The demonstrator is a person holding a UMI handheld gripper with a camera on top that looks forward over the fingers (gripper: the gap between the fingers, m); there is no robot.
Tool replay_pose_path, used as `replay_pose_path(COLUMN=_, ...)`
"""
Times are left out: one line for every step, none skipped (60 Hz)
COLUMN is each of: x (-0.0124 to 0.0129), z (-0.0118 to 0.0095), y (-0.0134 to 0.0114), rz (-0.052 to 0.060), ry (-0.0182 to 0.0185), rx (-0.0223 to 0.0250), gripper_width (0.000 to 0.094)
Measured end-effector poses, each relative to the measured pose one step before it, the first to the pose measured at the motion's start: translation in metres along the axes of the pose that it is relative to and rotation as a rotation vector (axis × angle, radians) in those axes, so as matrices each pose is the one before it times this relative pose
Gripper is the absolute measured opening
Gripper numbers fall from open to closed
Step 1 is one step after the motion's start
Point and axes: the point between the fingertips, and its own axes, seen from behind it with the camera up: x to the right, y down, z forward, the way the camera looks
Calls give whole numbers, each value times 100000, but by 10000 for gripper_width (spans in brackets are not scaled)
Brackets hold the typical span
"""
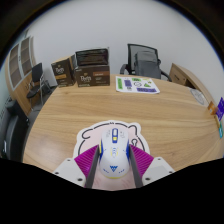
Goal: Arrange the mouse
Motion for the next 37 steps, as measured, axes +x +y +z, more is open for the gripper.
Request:
replay_pose_path(x=-181, z=-193, y=174, rz=-236, ry=-820, rx=-1076, gripper_width=627)
replay_pose_path(x=-297, z=-256, y=30, rz=-173, ry=-1326, rx=-472, gripper_width=703)
replay_pose_path(x=-261, z=-301, y=-84, rz=6, ry=-1250, rx=143, gripper_width=789)
replay_pose_path(x=-233, z=-360, y=-131, rz=22, ry=-1231, rx=583, gripper_width=856)
replay_pose_path(x=-125, z=-372, y=-148, rz=113, ry=-792, rx=844, gripper_width=838)
replay_pose_path(x=-253, z=-575, y=-132, rz=147, ry=-587, rx=762, gripper_width=821)
replay_pose_path(x=-105, z=-544, y=-25, rz=-3, ry=-542, rx=923, gripper_width=819)
replay_pose_path(x=-26, z=-456, y=-53, rz=-6, ry=-395, rx=1020, gripper_width=827)
replay_pose_path(x=-47, z=-537, y=-23, rz=-25, ry=-251, rx=957, gripper_width=838)
replay_pose_path(x=-7, z=-595, y=-3, rz=48, ry=-181, rx=982, gripper_width=846)
replay_pose_path(x=44, z=-610, y=-20, rz=188, ry=44, rx=1184, gripper_width=847)
replay_pose_path(x=14, z=-642, y=20, rz=466, ry=24, rx=1273, gripper_width=849)
replay_pose_path(x=-32, z=-638, y=65, rz=744, ry=-69, rx=1417, gripper_width=848)
replay_pose_path(x=-113, z=-667, y=84, rz=1170, ry=-291, rx=1081, gripper_width=841)
replay_pose_path(x=-183, z=-696, y=295, rz=1096, ry=-749, rx=848, gripper_width=833)
replay_pose_path(x=-238, z=-685, y=544, rz=1146, ry=-1060, rx=234, gripper_width=833)
replay_pose_path(x=-302, z=-757, y=735, rz=872, ry=-1503, rx=-455, gripper_width=833)
replay_pose_path(x=-363, z=-808, y=847, rz=603, ry=-1827, rx=-876, gripper_width=831)
replay_pose_path(x=-350, z=-856, y=867, rz=358, ry=-1863, rx=-1103, gripper_width=830)
replay_pose_path(x=-236, z=-891, y=824, rz=278, ry=-1550, rx=-912, gripper_width=830)
replay_pose_path(x=-105, z=-927, y=706, rz=328, ry=-1042, rx=-531, gripper_width=833)
replay_pose_path(x=30, z=-841, y=637, rz=282, ry=-395, rx=526, gripper_width=834)
replay_pose_path(x=18, z=-941, y=456, rz=376, ry=-359, rx=545, gripper_width=834)
replay_pose_path(x=7, z=-974, y=514, rz=263, ry=-387, rx=827, gripper_width=834)
replay_pose_path(x=-21, z=-1020, y=402, rz=-126, ry=-617, rx=856, gripper_width=833)
replay_pose_path(x=-45, z=-1046, y=434, rz=-268, ry=-834, rx=748, gripper_width=833)
replay_pose_path(x=20, z=-1088, y=427, rz=-219, ry=-676, rx=659, gripper_width=833)
replay_pose_path(x=75, z=-1080, y=429, rz=-65, ry=-432, rx=675, gripper_width=835)
replay_pose_path(x=126, z=-1116, y=435, rz=98, ry=-303, rx=645, gripper_width=834)
replay_pose_path(x=92, z=-1116, y=463, rz=177, ry=-358, rx=675, gripper_width=834)
replay_pose_path(x=66, z=-1086, y=432, rz=125, ry=-529, rx=788, gripper_width=835)
replay_pose_path(x=81, z=-1124, y=486, rz=27, ry=-709, rx=850, gripper_width=835)
replay_pose_path(x=70, z=-1237, y=686, rz=31, ry=-803, rx=929, gripper_width=835)
replay_pose_path(x=115, z=-1045, y=745, rz=88, ry=-754, rx=309, gripper_width=834)
replay_pose_path(x=91, z=-1072, y=829, rz=142, ry=-752, rx=-295, gripper_width=832)
replay_pose_path(x=110, z=-1113, y=972, rz=154, ry=-737, rx=-806, gripper_width=832)
replay_pose_path(x=127, z=-1118, y=1002, rz=162, ry=-646, rx=-831, gripper_width=832)
